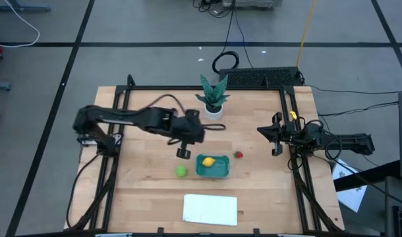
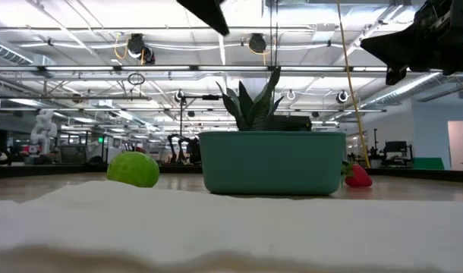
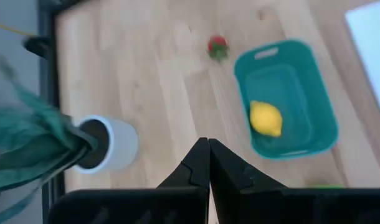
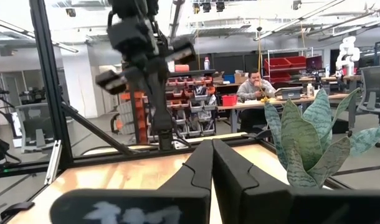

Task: Pick and placing Produce into tupperware
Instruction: Put the red strawberry into the green bin

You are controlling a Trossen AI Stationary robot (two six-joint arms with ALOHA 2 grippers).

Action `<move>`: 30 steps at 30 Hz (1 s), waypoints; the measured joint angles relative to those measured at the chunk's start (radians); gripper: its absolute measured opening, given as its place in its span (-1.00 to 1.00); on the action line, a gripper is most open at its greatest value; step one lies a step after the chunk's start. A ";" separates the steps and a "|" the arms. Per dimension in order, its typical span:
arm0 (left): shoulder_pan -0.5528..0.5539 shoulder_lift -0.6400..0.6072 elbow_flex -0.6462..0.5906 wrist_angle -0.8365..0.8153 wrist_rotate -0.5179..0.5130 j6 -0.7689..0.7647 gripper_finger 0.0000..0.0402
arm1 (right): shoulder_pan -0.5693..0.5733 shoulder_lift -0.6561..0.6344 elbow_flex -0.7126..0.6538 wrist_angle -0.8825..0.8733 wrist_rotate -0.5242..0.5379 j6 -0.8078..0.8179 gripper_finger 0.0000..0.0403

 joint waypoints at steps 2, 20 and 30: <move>0.004 -0.071 -0.075 0.077 0.000 -0.007 -1.00 | 0.000 0.000 0.000 0.000 0.000 0.000 -1.00; 0.084 -0.602 -0.824 0.805 0.026 -0.202 -1.00 | 0.000 0.000 0.000 -0.008 0.000 0.000 -1.00; 0.061 -0.758 -1.126 1.225 0.019 -0.231 -1.00 | 0.000 0.007 0.000 -0.011 0.000 0.000 -1.00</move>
